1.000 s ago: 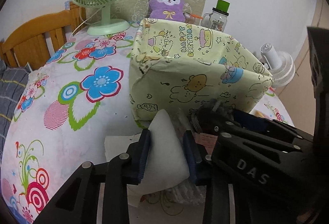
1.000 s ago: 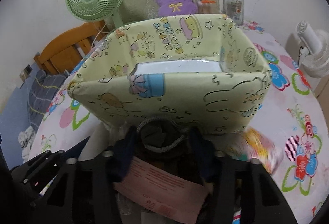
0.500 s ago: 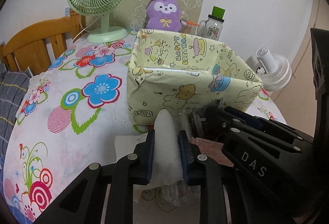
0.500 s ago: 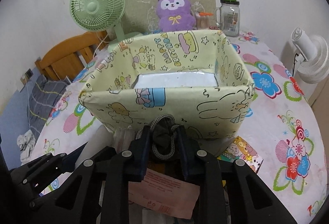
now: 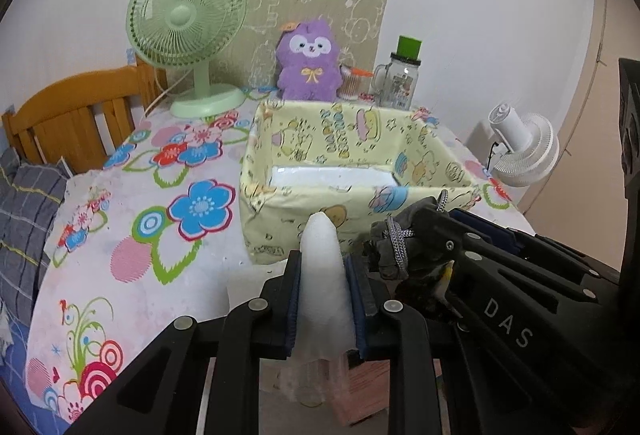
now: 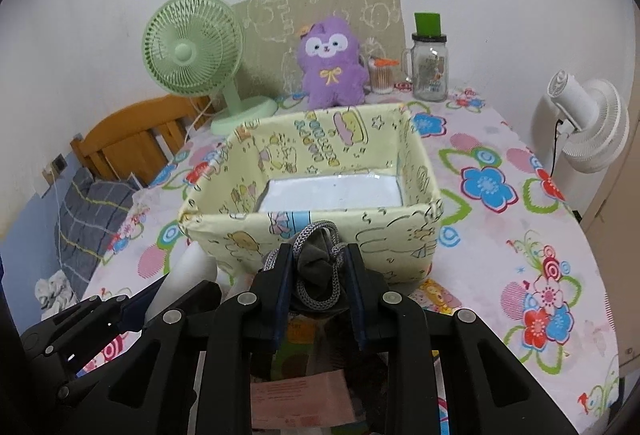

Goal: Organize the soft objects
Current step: 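Grasp the white folded cloth with the left tool while the right tool grasps the grey sock, then lift the cloth and sock with both tools and carry them over the box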

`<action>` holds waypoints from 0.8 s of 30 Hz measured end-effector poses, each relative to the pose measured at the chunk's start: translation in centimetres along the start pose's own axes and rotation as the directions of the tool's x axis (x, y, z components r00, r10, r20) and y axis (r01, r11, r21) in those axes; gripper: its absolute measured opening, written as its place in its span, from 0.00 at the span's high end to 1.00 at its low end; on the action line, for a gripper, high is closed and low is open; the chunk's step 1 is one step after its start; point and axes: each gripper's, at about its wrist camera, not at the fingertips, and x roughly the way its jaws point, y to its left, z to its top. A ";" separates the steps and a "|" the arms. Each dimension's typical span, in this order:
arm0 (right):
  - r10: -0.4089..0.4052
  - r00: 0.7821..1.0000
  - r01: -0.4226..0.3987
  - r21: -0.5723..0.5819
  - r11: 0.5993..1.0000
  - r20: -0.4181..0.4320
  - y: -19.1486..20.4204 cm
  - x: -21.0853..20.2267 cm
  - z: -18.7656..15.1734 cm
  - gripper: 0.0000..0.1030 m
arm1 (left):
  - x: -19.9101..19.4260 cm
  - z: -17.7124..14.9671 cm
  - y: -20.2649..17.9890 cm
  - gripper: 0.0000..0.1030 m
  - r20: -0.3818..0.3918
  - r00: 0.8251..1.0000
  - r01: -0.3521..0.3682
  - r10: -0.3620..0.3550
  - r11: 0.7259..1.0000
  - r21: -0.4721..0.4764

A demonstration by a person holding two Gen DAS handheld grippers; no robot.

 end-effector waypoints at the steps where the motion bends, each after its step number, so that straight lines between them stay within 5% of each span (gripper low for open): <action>1: -0.001 1.000 0.001 0.001 1.000 0.008 -0.1 -0.3 0.2 0.73 | -0.3 0.1 -0.2 0.80 0.007 1.000 -0.001 0.001 1.000 0.004; 24: -0.008 0.992 0.008 0.000 1.000 0.123 -0.6 -7.0 3.1 0.73 | -5.0 3.3 -3.5 0.80 0.111 0.994 -0.004 -0.003 0.998 0.059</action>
